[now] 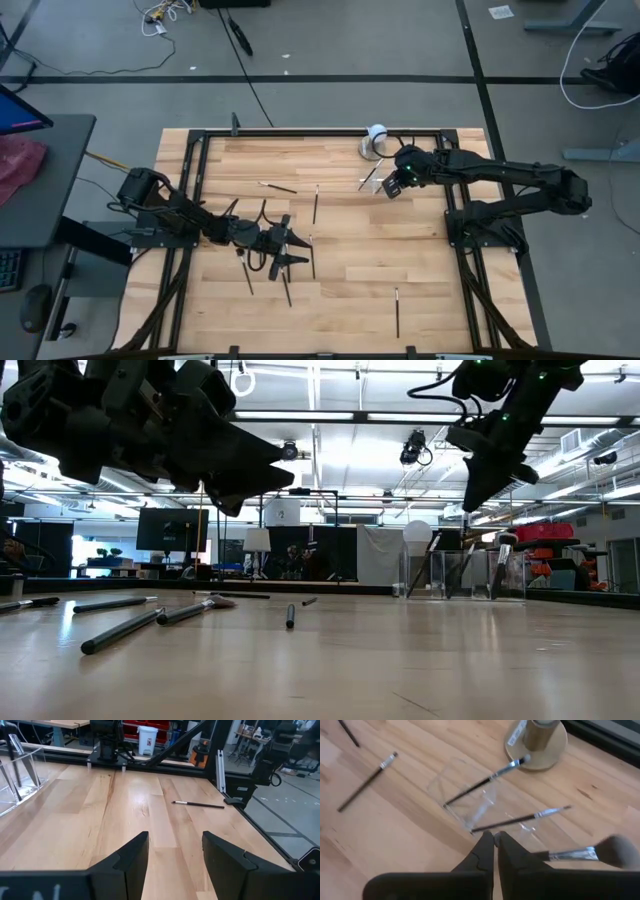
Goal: Put items in baskets/containers
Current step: Put the eyeshadow brush into the transparent organizer
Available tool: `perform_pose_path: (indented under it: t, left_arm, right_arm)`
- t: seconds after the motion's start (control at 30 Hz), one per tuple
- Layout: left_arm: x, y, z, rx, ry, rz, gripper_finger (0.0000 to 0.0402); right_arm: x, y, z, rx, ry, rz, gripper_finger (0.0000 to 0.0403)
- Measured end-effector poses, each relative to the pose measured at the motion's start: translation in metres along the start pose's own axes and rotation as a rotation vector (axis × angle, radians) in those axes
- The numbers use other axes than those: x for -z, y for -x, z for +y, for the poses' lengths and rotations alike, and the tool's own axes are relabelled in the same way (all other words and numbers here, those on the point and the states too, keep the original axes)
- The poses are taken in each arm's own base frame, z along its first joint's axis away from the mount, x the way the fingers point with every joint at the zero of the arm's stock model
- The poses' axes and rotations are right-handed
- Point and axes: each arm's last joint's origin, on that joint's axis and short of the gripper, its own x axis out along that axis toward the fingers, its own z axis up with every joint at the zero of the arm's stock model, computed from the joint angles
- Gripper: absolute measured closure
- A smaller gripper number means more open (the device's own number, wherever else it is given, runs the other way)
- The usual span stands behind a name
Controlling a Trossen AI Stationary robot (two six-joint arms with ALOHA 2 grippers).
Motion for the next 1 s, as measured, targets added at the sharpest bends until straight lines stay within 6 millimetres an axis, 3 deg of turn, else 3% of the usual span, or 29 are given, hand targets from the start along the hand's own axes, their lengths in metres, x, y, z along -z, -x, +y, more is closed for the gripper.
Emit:
perform_pose_path:
  t: [0.23, 0.63, 0.77, 1.0]
  left_arm:
    - [0.001, 0.000, 0.000, -0.001, 0.001, 0.005, 0.0216]
    - [0.000, 0.000, 0.000, -0.002, 0.008, 0.004, 0.0216]
    - [0.000, 0.000, 0.000, -0.008, 0.009, 0.003, 0.0216]
    - [0.000, 0.000, 0.000, -0.007, 0.009, 0.002, 0.0216]
  right_arm:
    - [0.000, -0.009, 0.004, -0.072, -0.040, -0.058, 0.0397]
    - [0.015, -0.036, -0.005, -0.131, -0.111, -0.063, 0.0389]
    - [0.017, -0.039, -0.007, -0.123, -0.116, -0.057, 0.0362]
    - [0.013, -0.038, -0.013, -0.065, -0.094, -0.106, 0.0281]
